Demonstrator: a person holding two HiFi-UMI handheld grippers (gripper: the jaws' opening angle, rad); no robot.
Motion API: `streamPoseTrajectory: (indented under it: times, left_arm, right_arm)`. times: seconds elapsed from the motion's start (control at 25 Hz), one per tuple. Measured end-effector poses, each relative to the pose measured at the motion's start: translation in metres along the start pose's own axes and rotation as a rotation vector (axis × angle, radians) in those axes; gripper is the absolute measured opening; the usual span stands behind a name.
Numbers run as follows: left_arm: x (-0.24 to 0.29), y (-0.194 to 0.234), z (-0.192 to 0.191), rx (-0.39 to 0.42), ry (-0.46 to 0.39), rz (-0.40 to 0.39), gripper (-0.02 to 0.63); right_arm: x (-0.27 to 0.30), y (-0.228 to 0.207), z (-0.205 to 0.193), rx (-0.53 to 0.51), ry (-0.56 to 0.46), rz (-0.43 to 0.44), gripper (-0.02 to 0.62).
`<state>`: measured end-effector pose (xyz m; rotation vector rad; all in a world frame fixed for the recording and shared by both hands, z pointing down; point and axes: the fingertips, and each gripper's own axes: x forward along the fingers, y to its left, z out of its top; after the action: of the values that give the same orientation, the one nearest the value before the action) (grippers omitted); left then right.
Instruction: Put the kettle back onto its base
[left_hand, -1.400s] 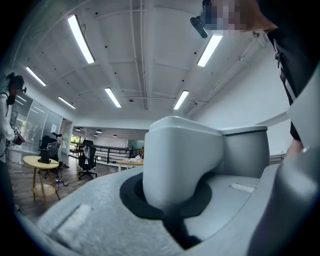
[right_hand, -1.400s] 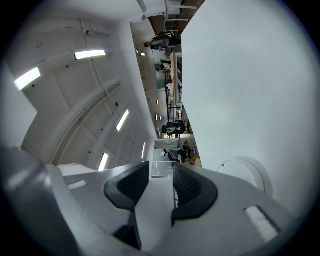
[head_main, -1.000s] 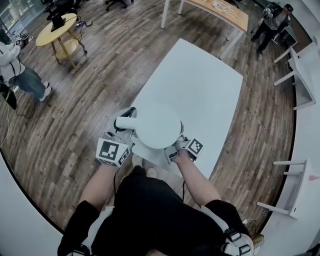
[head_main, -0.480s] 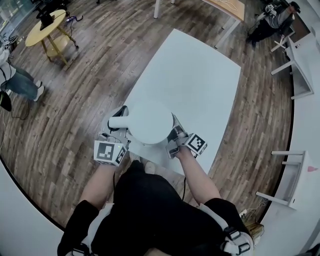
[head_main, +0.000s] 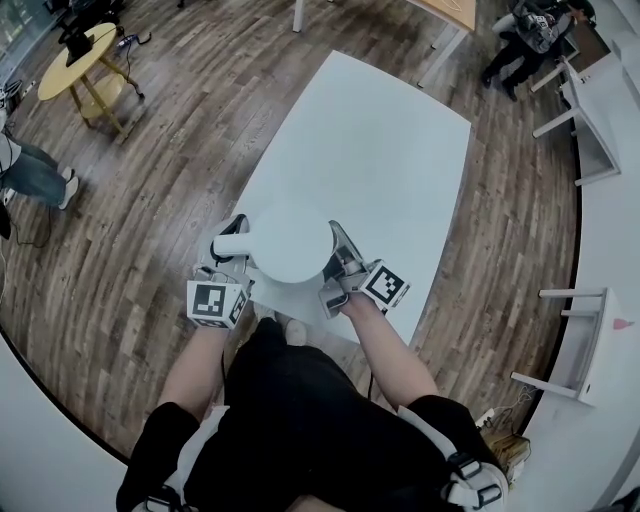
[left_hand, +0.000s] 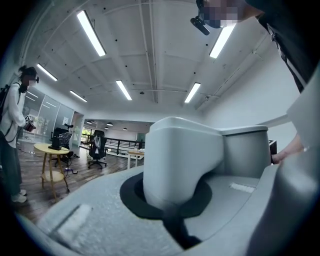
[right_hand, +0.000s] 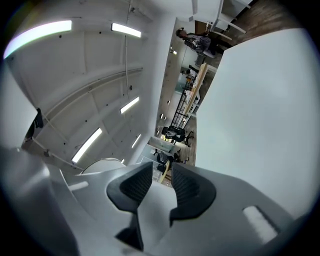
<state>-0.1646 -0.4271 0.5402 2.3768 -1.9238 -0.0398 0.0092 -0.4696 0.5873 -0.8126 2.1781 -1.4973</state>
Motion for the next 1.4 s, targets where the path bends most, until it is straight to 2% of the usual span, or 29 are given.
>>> streamPoseTrajectory:
  times: [0.08,0.12,0.2,0.28,0.52,0.8,1.12,1.28,1.4]
  left_arm:
    - [-0.001,-0.003,-0.004,0.010,0.001,0.002,-0.002]
    - [-0.001,-0.004,-0.006,0.017,0.001,0.002,-0.002]
    - [-0.001,-0.005,-0.007,0.024,-0.003,0.002,-0.002]
    - [0.000,-0.005,-0.009,0.024,-0.008,0.000,-0.002]
    - [0.003,-0.011,-0.015,0.046,0.007,-0.024,0.000]
    - [0.003,-0.005,-0.023,0.043,0.016,-0.028,0.000]
    - [-0.003,-0.004,-0.030,0.046,0.010,-0.033,0.002]
    - [-0.003,-0.007,-0.033,0.067,0.021,-0.049,-0.002]
    - [-0.003,-0.009,-0.034,0.072,0.030,-0.057,-0.002]
  right_arm:
    - [0.001,0.002,-0.003,-0.059,0.013,0.008,0.114]
    - [0.000,-0.002,-0.004,-0.072,0.016,-0.015,0.107]
    - [-0.003,-0.011,-0.005,-0.078,0.015,-0.060,0.103]
    - [-0.002,-0.009,-0.004,-0.090,0.014,-0.054,0.103]
    - [0.001,-0.013,-0.004,-0.072,0.008,-0.046,0.086]
    - [0.000,-0.025,-0.010,-0.052,0.015,-0.089,0.091]
    - [0.001,-0.021,-0.018,-0.063,0.018,-0.044,0.094]
    - [-0.001,-0.034,-0.019,-0.087,0.024,-0.107,0.069]
    - [-0.001,-0.035,-0.019,-0.095,0.028,-0.114,0.064]
